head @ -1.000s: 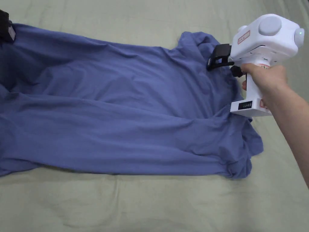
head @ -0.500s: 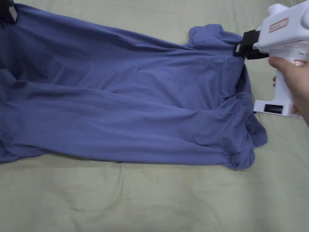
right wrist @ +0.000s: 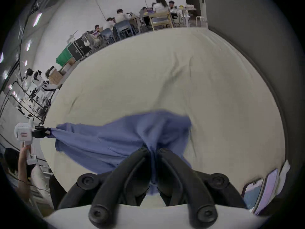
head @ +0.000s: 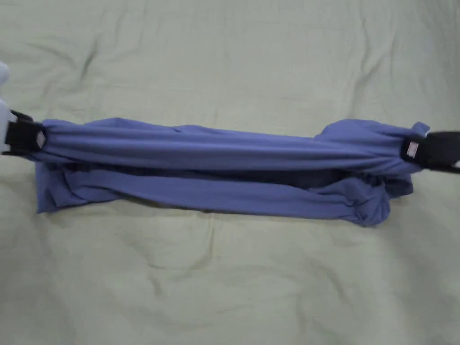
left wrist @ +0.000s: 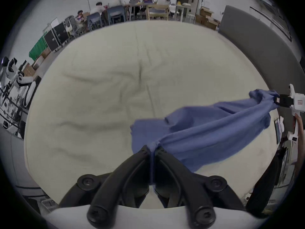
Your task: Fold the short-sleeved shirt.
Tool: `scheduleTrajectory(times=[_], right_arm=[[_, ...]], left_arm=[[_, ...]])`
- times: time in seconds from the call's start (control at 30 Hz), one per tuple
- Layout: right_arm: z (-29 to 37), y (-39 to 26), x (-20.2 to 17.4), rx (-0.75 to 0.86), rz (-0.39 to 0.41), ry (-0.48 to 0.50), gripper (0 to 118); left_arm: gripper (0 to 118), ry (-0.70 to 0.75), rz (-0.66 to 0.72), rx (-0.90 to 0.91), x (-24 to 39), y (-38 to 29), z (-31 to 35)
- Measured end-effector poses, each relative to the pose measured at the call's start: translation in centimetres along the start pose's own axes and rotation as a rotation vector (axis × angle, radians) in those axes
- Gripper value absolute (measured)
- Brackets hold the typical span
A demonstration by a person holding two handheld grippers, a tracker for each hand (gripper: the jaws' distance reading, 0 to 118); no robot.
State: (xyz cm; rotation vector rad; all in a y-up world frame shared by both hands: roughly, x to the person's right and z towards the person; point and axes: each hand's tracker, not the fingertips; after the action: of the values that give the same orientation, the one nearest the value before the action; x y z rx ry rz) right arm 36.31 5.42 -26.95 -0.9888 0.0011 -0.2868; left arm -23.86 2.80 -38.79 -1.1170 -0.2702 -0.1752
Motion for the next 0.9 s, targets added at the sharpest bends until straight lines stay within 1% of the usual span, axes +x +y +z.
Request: scheduleTrajectory(times=[0.1,0.2,0.27,0.37,0.4,0.43,0.47,0.5,0.53,0.57,0.6,0.67,0.73,0.87,0.9], right_arm=[[-1.3,-2.2,0.6,-0.059,-0.025,-0.013,6],[-2.5,-3.0,0.5,-0.097,0.002,-0.043,6],[-3.0,-2.9,0.3,-0.103,0.004,-0.048,6],[-3.3,-2.4,-0.4,-0.111,0.037,-0.075,7],[-3.3,-2.2,-0.4,-0.117,0.04,-0.081,9],[-3.3,-2.1,-0.7,-0.118,0.046,-0.092,25],[-3.1,-2.2,-0.9,-0.115,0.064,-0.129,60],[-2.9,-2.3,-1.2,-0.118,0.084,-0.152,105],[-2.3,-2.7,-1.5,-0.102,0.097,-0.141,116],[-0.9,-2.8,-1.8,-0.039,0.095,-0.123,117],[0.2,-2.8,-2.1,-0.015,0.083,-0.116,117],[2.6,-3.2,-2.7,0.039,0.063,-0.114,117],[5.4,-3.9,-4.2,0.123,0.074,-0.138,117],[9.1,-6.2,-7.3,0.26,0.102,-0.179,116],[9.4,-6.8,-7.9,0.265,0.103,-0.179,113]], left_arm=[[2,0.027,-0.021,-0.047,1.0,-1.3,-1.8],[2,0.042,-0.039,-0.08,1.6,-1.9,-2.7],[2,0.048,-0.039,-0.087,1.6,-2.1,-2.9],[2,0.027,0.003,-0.083,1.2,-2.0,-2.9],[3,0.012,0.027,-0.085,1.0,-2.0,-2.9],[12,0.008,0.062,-0.086,0.7,-2.0,-2.7],[21,0.003,0.089,-0.087,0.4,-2.1,-2.4],[32,-0.008,0.107,-0.074,0.1,-2.2,-1.8],[51,-0.007,0.118,-0.055,-0.2,-2.4,-1.1],[69,-0.001,0.118,-0.038,-0.3,-2.6,0.1],[77,0.021,0.108,0.001,-0.3,-2.8,1.6],[77,0.107,0.09,0.096,0.0,-3.4,4.9],[77,0.18,0.09,0.219,1.1,-4.6,8.9],[77,0.252,0.115,0.437,4.5,-7.7,14.9],[77,0.254,0.109,0.466,5.2,-8.4,15.6]])
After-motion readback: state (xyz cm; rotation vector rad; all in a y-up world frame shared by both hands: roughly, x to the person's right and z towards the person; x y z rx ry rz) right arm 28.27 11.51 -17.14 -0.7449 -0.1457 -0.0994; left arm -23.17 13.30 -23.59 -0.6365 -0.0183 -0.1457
